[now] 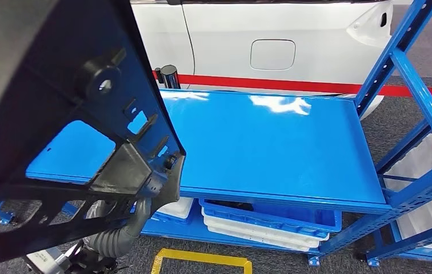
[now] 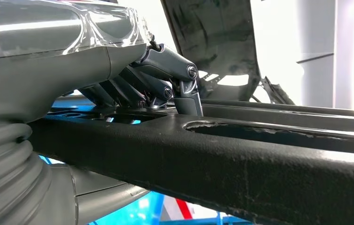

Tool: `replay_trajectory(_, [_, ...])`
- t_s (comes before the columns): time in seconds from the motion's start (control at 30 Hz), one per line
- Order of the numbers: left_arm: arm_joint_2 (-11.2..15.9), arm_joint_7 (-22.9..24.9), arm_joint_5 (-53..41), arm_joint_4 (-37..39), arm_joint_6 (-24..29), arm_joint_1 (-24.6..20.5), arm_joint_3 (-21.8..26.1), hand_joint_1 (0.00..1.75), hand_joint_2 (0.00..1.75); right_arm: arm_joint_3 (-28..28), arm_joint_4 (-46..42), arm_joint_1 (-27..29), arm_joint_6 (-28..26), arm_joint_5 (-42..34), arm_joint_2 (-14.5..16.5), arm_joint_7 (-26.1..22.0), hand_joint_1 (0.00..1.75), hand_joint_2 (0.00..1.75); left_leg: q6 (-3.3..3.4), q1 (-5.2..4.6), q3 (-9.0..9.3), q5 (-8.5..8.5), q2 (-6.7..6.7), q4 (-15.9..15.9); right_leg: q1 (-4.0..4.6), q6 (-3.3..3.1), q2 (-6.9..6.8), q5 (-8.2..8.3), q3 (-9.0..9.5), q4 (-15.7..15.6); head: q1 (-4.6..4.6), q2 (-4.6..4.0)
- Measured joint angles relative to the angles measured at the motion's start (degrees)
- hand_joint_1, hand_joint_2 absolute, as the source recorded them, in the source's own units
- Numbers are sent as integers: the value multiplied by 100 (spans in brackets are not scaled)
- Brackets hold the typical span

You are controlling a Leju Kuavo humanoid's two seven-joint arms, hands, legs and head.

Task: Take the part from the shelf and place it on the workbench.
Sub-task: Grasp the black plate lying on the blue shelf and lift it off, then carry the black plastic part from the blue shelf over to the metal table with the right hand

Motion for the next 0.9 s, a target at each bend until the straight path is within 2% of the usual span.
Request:
replay_trajectory(0.03, [-1,-6,9,0,1,5,-2,175,175,-1,0,-11,-3,-11,3,4,0,0,37,-17,117,67,-56,-247,-5,22,18,20,-19,0,-1,0])
replay_trajectory(0.07, [-1,-9,23,0,2,14,-3,175,175,-1,0,-16,-6,-15,7,13,0,0,58,-32,154,78,-86,-353,-15,52,36,44,-41,-4,-1,0])
replay_trajectory(0.17, [-12,-38,72,1,15,36,-10,175,175,1,0,-1,-26,16,2,34,0,0,99,-23,155,171,-18,-453,-11,153,57,53,-86,8,1,0])
replay_trajectory(0.2, [-20,-55,82,1,18,37,-14,175,175,1,0,1,-42,26,-2,34,0,0,126,-7,156,221,5,-500,3,170,36,-61,-148,144,6,0])
replay_trajectory(0.23, [-31,-69,89,1,21,41,-16,175,175,1,0,-1,-58,30,-7,33,0,0,146,10,150,265,30,-539,16,180,9,-248,-259,409,15,0])
replay_trajectory(0.3, [-42,-83,94,4,23,56,-22,175,175,1,0,-4,-82,20,-13,27,0,0,172,6,104,305,71,-545,19,195,-33,-691,-568,1182,28,0])
replay_trajectory(0.33, [-44,-83,95,8,23,65,-26,175,175,1,0,-1,-88,5,-14,23,0,0,170,4,82,318,88,-542,17,206,-41,-823,-680,1500,32,0])
replay_trajectory(0.37, [-45,-83,96,13,21,70,-31,175,175,1,0,4,-92,-12,-15,20,0,0,164,4,64,329,103,-536,12,216,-49,-853,-705,1635,32,0])
replay_trajectory(0.4, [-45,-83,98,18,19,73,-35,175,175,1,0,8,-93,-34,-16,17,0,0,155,7,50,337,115,-528,2,227,-57,-777,-610,1543,32,0])
replay_trajectory(0.43, [-46,-83,102,24,18,74,-40,175,175,1,0,9,-92,-55,-16,17,0,0,144,13,42,341,126,-512,-12,237,-69,-616,-404,1223,32,0])
replay_trajectory(0.5, [-49,-83,117,33,14,70,-47,175,175,0,0,-2,-91,-86,-15,17,0,0,103,-2,11,319,161,-433,-35,247,-191,-312,86,364,37,0])
replay_trajectory(0.53, [-50,-82,133,36,8,67,-50,175,175,-1,0,-14,-89,-97,-12,17,0,0,80,-16,-13,306,178,-389,-38,229,-237,-237,219,90,35,0])
replay_trajectory(0.57, [-51,-81,147,39,0,64,-54,175,175,-1,0,-24,-87,-105,-9,17,0,0,54,-33,-37,299,201,-354,-31,201,-270,-213,268,-44,33,0])
replay_trajectory(0.67, [-52,-81,176,50,-28,63,-76,175,175,-2,0,-20,-85,-109,-9,17,0,0,-6,-16,-86,278,238,-301,-9,85,-211,-159,214,-49,23,0])
replay_trajectory(0.7, [-52,-84,182,52,-32,62,-82,175,175,-2,0,-14,-86,-106,-12,15,0,0,-35,0,-137,182,236,-184,-11,47,-204,-134,195,-53,22,0])
replay_trajectory(0.73, [-52,-89,185,52,-33,61,-87,175,175,-2,0,-11,-86,-103,-15,9,0,0,-68,12,-237,10,231,60,-18,13,-199,-111,170,-56,21,0])
replay_trajectory(0.8, [-52,-106,186,58,-29,66,-89,175,175,-2,0,-10,-87,-103,-24,-2,0,0,-125,24,-548,-441,221,841,-16,-22,-191,-76,114,-56,16,0])
replay_trajectory(0.83, [-52,-120,190,64,-26,73,-90,175,175,-2,0,-9,-87,-105,-33,-4,0,0,-137,27,-693,-605,221,1217,-15,-27,-190,-59,86,-55,15,0])
replay_trajectory(0.87, [-52,-136,197,74,-23,82,-91,175,175,-2,0,-7,-88,-108,-46,-2,0,0,-138,28,-762,-669,221,1425,-14,-26,-190,-44,64,-54,15,0])
replay_trajectory(0.9, [-52,-155,212,84,-21,90,-92,175,175,-2,0,-6,-91,-119,-65,0,0,0,-125,28,-712,-614,221,1393,-12,-22,-188,-30,48,-54,15,0])
